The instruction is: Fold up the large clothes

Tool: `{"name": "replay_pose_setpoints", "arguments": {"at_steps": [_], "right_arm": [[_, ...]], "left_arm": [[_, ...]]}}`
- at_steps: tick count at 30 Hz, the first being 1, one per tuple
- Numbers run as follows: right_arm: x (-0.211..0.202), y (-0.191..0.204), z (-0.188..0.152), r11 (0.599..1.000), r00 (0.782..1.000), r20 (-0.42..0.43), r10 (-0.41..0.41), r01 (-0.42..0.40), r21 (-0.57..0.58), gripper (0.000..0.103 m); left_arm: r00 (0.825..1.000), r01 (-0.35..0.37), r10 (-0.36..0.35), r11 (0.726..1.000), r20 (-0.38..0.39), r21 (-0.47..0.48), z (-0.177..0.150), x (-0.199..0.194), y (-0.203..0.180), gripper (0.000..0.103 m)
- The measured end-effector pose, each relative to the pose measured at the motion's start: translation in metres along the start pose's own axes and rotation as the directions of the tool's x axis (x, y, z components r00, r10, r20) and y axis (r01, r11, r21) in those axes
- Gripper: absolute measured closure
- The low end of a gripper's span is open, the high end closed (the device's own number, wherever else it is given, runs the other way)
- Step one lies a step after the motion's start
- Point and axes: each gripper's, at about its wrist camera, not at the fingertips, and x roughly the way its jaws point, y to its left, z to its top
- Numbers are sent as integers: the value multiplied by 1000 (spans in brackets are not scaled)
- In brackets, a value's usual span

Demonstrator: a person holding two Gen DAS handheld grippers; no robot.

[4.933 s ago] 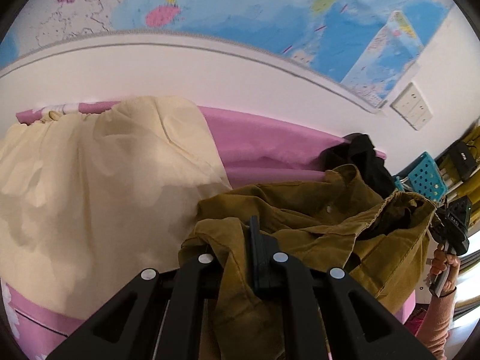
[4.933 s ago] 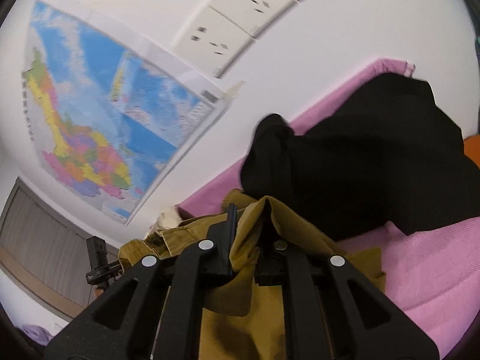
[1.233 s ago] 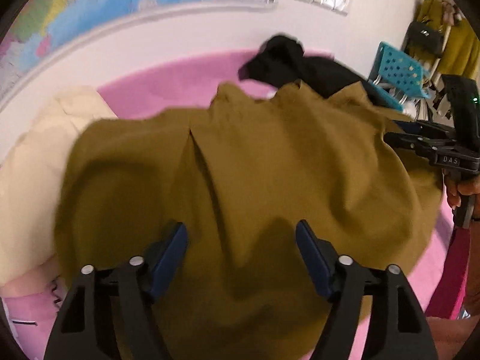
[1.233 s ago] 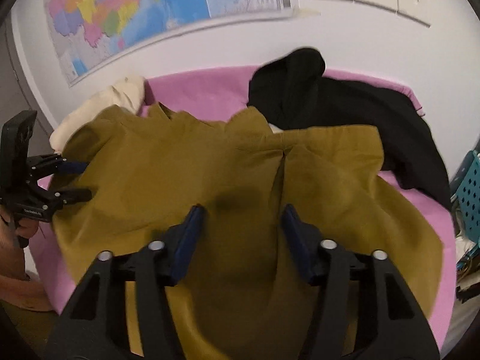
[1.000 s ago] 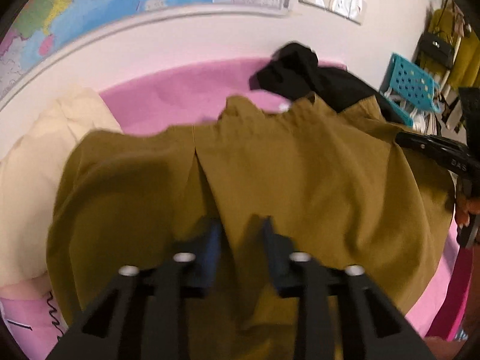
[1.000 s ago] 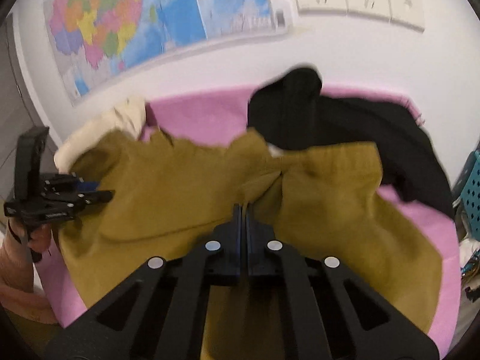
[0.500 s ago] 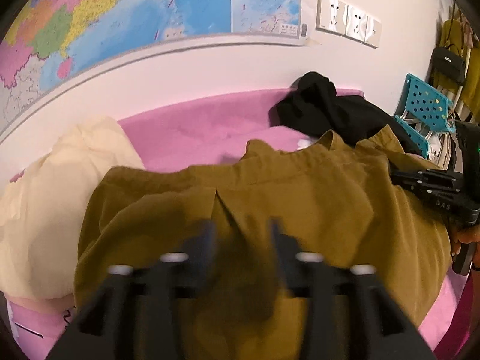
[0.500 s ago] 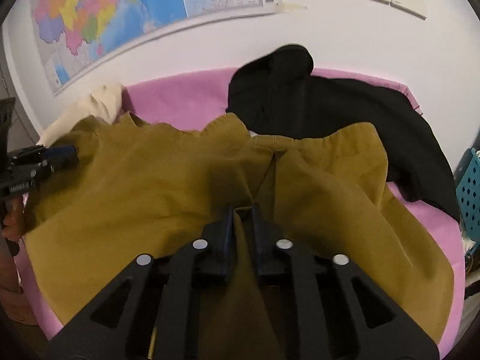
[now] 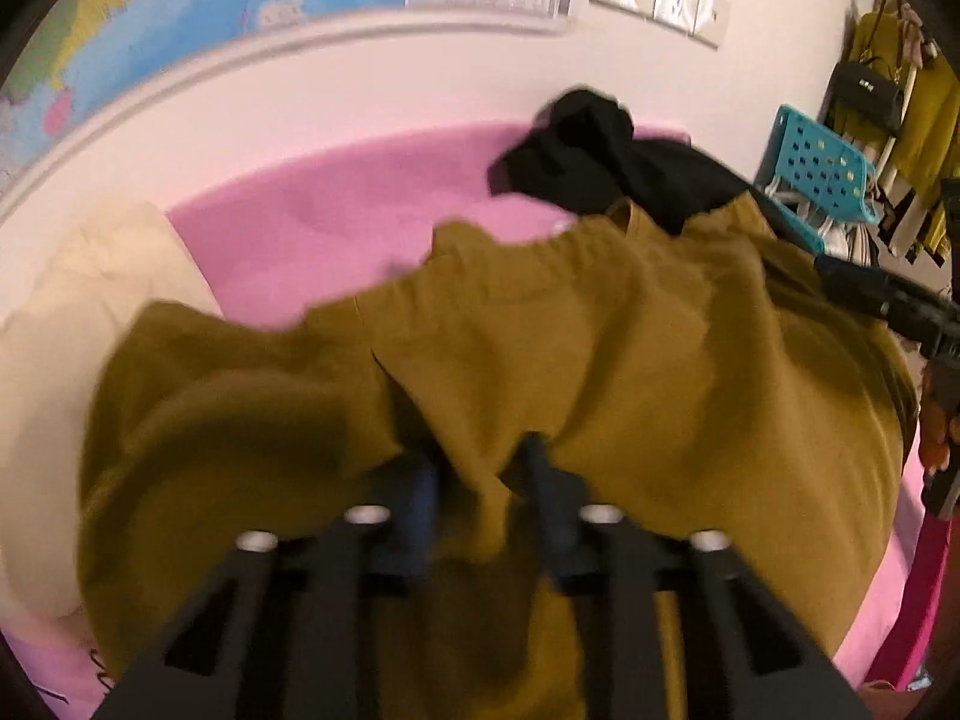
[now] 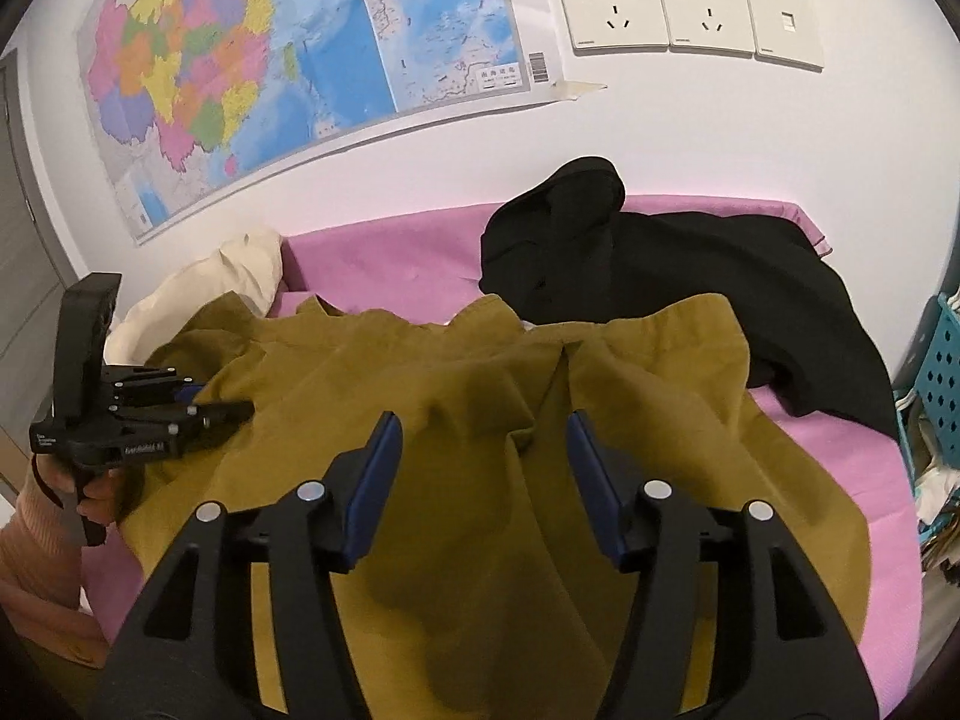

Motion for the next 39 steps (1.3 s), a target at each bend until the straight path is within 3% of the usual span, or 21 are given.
{"name": "replay_pose_setpoints", "arguments": {"at_steps": [1, 5, 8, 13, 17, 19, 21, 28, 30, 34, 39], "right_arm": [[-1, 1, 1, 1000, 1000, 6, 9, -9, 1, 47], [-9, 15, 6, 998, 997, 45, 59, -57, -29, 46], [4, 35, 5, 991, 997, 13, 81, -79, -106, 47], [63, 30, -6, 994, 990, -137, 12, -27, -103, 50], [56, 28, -6, 996, 994, -106, 23, -32, -80, 50], [47, 28, -5, 996, 996, -84, 31, -38, -75, 49], [34, 27, -4, 997, 997, -60, 38, -43, -71, 48], [-20, -1, -13, 998, 998, 41, 52, -53, 25, 46], [-29, -11, -19, 999, 999, 51, 18, -20, 47, 46], [-16, -51, -38, 985, 998, -20, -55, 57, 162, 50], [-5, -63, -47, 980, 999, -9, -46, 47, 191, 51]], "left_arm": [[1000, -12, 12, 1000, 21, -10, 3, -5, 1, 99], [996, -19, 23, 999, 85, -45, 17, -18, 10, 100], [998, -50, 53, 997, 44, -52, 17, -4, 13, 97], [995, -95, 96, 993, 9, -66, 11, 14, 15, 72], [992, -118, 121, 992, 49, -51, 8, -2, 7, 51], [988, -130, 132, 991, 84, -35, 5, -12, 1, 33], [980, -151, 153, 988, 127, -22, 1, -24, -5, 22], [978, -152, 149, 988, 148, 5, -14, -44, -14, 21], [979, -146, 145, 989, 142, 0, -16, -44, -12, 20], [981, -149, 150, 989, 120, -21, -23, -41, -5, 19], [981, -183, 187, 981, 59, -64, -32, -23, 9, 18]]}}
